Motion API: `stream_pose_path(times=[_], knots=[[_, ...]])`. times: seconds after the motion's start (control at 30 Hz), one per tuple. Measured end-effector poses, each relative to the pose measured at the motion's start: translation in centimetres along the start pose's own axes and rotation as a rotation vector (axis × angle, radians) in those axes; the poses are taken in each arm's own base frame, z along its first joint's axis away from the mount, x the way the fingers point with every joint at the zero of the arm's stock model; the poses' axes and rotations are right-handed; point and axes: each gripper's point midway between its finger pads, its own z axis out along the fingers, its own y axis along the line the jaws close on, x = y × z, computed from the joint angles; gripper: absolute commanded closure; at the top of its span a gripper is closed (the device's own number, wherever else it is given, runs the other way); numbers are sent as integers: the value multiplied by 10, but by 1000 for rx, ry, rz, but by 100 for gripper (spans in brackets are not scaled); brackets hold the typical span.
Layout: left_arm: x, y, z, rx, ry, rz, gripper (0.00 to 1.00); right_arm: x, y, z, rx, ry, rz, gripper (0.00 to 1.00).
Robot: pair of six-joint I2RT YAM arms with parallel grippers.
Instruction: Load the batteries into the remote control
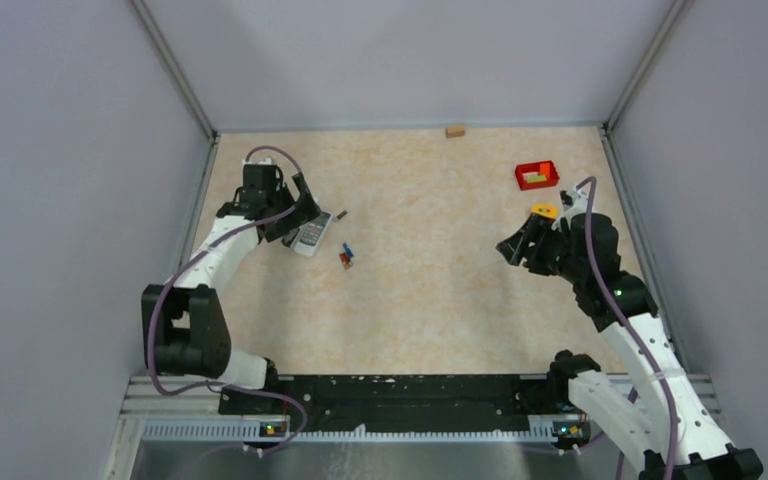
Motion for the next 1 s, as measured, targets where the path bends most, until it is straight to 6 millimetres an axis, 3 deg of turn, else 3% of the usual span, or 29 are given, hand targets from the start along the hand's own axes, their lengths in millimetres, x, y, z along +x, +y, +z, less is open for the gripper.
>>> stream_pose_path(times=[0.2,0.37,0.7,0.87,1.0], knots=[[14,-5,38,36,119,-19,1,5,-1,6,-5,24,5,38],[34,11,60,-20,193,-27,1,15,2,10,-35,64,5,37],[42,40,65,-136,175,14,1,20,10,9,-91,87,-2,36],[59,62,65,-210,195,35,1,27,8,13,-93,101,2,36],[57,60,66,-184,173,50,1,25,9,14,-101,96,4,36]])
